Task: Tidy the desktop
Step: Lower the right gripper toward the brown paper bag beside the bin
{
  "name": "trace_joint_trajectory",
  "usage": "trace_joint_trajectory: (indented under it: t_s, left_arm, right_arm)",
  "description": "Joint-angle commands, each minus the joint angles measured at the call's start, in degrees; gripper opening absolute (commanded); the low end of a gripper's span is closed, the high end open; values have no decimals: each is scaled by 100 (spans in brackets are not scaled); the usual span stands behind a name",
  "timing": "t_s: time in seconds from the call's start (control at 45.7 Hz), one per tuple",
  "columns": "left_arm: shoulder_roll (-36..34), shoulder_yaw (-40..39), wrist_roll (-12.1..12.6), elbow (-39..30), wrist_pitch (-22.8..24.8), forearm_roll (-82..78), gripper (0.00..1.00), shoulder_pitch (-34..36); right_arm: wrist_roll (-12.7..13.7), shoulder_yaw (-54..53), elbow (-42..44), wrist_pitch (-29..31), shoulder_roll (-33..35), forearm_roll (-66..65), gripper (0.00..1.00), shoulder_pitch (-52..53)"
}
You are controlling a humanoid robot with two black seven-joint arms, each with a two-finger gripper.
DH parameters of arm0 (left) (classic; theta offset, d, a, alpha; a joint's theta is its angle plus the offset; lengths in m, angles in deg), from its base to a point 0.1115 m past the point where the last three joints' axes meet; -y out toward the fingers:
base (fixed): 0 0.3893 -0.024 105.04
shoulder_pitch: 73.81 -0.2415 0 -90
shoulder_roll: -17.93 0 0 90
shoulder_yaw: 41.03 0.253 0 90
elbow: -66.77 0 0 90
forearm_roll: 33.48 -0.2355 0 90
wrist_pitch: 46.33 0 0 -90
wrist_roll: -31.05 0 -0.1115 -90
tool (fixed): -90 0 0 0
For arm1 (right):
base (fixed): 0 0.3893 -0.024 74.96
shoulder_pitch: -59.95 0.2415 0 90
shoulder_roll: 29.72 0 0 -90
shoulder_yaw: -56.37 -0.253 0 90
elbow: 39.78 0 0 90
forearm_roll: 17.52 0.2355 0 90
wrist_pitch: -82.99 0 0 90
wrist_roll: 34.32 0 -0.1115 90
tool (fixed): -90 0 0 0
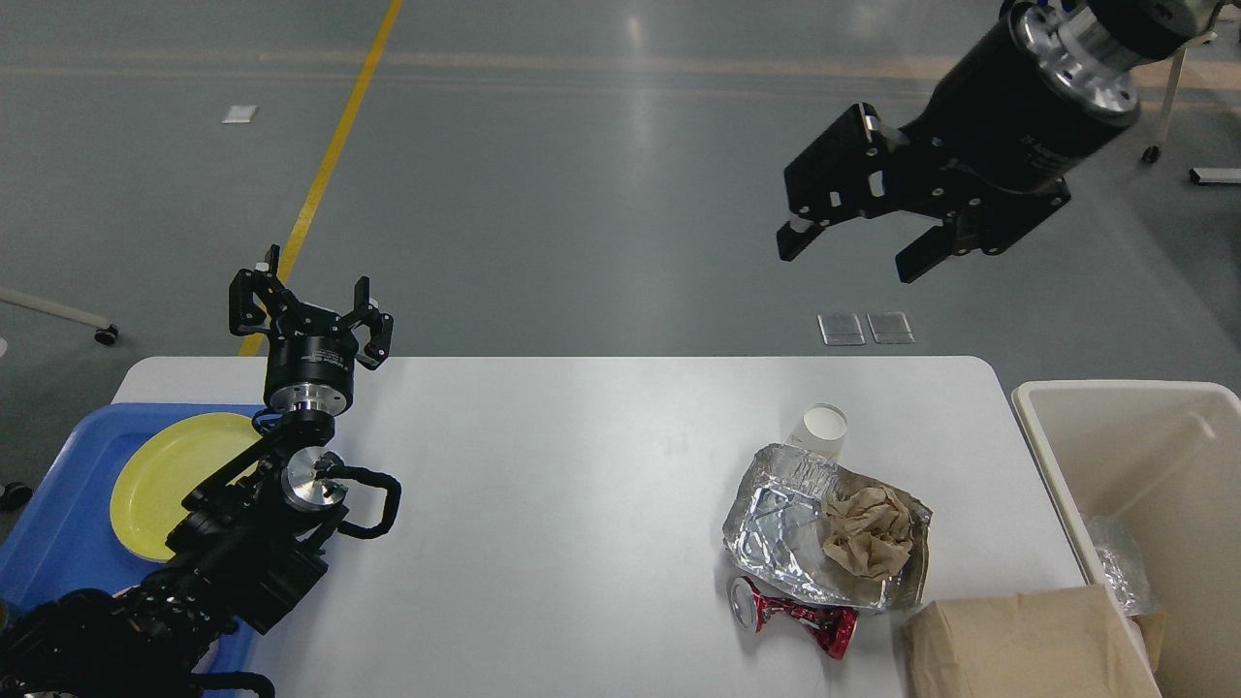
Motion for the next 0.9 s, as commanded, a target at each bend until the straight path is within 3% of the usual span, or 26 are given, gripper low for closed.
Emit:
trace_joint_trajectory:
  t_s: [0.0,0.153,0.459,0.787,0.875]
  left_arm:
    - [0,0,0,0,0,0,100,0]
    - [0,0,0,0,0,0,100,0]
    - [0,0,0,0,0,0,100,0]
    - [0,0,0,0,0,0,100,0]
    - [0,0,0,0,0,0,100,0]
  right_arm:
    - [4,19,33,0,-227,-2,100,-58]
    - [13,81,436,0,-341,-282,100,-839]
    - [22,125,2071,0,-412,-1346,100,-2808]
    - [48,635,2037,0,-324,-1435,100,-3617]
    - [48,810,1941,0,-35,-1408,100,-3653]
